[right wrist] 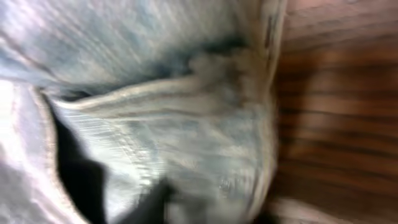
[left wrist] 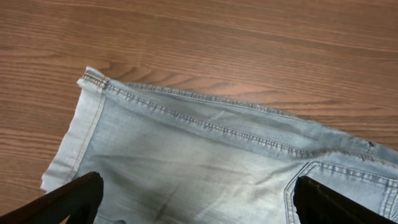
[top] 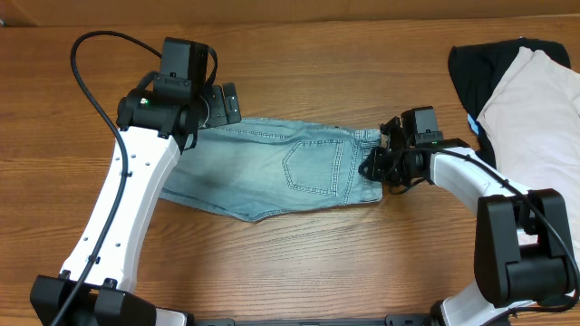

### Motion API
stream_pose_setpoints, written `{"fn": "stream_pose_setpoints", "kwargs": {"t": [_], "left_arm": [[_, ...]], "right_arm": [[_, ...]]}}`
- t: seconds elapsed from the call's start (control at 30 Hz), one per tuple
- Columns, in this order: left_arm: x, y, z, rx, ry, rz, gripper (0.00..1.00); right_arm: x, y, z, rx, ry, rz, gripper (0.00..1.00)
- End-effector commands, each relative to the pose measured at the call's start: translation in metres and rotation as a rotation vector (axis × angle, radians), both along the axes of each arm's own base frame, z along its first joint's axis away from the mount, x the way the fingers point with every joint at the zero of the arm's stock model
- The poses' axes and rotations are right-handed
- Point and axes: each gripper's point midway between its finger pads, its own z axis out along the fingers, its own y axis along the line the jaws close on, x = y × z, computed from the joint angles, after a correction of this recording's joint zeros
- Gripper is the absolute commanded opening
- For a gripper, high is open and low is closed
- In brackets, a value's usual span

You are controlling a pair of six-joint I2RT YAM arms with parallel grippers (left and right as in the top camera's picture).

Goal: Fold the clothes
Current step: 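Grasp the shorts' right end with the right gripper and fold it left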

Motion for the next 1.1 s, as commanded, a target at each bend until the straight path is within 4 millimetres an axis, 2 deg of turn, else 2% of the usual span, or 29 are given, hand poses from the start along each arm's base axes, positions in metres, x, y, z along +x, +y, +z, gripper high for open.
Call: {"fn": "stream_pose_setpoints", "kwargs": {"t": [0.0, 0.17, 0.27, 0.4, 0.53, 0.7, 0.8, 0.87, 0.93, 1.07], "left_arm": [[-0.001, 0.004, -0.003, 0.038, 0.014, -0.007, 1.00], [-0.004, 0.005, -0.005, 0.046, 0.030, -0.005, 1.00], [-0.004, 0.007, -0.005, 0.047, 0.030, 0.000, 1.00], [-0.003, 0.014, -0.005, 0.041, 0.032, 0.016, 1.00], [-0.002, 0.021, -0.005, 0.041, 0.031, 0.035, 1.00], [-0.001, 0.024, -0.005, 0.043, 0.027, 0.043, 1.00], [0.000, 0.024, -0.004, 0.043, 0.020, 0.043, 1.00], [0.001, 0.025, -0.003, 0.042, 0.016, 0.046, 1.00], [0.002, 0.029, -0.003, 0.041, 0.014, 0.056, 1.00], [0.005, 0.044, -0.002, 0.034, 0.004, 0.103, 1.00]], "right_arm": [[-0.005, 0.009, -0.001, 0.062, 0.025, 0.004, 0.04], [0.003, 0.005, 0.006, 0.081, 0.011, -0.019, 0.04], [0.016, -0.009, 0.028, 0.119, -0.018, -0.062, 0.04], [0.034, -0.046, 0.075, 0.136, -0.092, -0.091, 0.04], [0.038, -0.081, 0.126, 0.088, -0.139, -0.066, 0.04], [0.038, -0.099, 0.179, 0.013, -0.169, -0.028, 0.04], [0.037, -0.083, 0.202, 0.008, -0.189, 0.021, 0.04], [0.034, -0.067, 0.207, 0.014, -0.186, 0.063, 0.04], [0.027, -0.045, 0.205, 0.023, -0.166, 0.116, 0.04], [0.015, 0.014, 0.206, 0.044, -0.163, 0.244, 0.04]]}}
